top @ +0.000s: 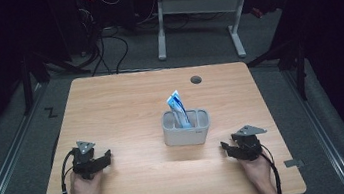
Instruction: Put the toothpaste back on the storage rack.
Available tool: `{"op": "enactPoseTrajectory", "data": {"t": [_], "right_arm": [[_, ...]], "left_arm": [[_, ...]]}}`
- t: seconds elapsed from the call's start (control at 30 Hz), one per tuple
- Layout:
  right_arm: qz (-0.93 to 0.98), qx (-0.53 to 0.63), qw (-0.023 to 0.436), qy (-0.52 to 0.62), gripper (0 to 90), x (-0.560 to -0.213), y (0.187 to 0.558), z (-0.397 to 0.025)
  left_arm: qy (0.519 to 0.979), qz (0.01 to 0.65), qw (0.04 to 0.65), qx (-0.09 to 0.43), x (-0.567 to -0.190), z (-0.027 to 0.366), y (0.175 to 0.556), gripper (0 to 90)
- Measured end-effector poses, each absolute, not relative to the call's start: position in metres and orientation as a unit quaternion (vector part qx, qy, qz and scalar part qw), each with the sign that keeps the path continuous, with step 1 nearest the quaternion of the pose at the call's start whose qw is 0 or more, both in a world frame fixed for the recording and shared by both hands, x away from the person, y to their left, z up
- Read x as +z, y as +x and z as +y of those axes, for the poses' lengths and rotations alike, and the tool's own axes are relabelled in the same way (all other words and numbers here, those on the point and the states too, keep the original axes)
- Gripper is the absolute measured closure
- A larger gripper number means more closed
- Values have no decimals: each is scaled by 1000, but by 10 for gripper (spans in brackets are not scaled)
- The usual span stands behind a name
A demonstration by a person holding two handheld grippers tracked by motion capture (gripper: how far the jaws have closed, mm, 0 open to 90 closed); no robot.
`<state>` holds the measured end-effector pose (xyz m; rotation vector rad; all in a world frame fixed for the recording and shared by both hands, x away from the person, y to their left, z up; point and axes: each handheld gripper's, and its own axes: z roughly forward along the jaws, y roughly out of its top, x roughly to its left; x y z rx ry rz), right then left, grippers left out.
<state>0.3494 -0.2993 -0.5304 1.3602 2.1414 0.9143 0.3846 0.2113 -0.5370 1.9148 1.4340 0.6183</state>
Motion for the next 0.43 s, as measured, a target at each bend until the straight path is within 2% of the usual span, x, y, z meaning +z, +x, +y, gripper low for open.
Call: {"op": "enactPoseTrajectory", "data": {"t": [0.43], "right_arm": [[774,330,220,493,382,-531,350,-299]], "left_arm": [[731,549,331,235,-537,212,385,279]]}}
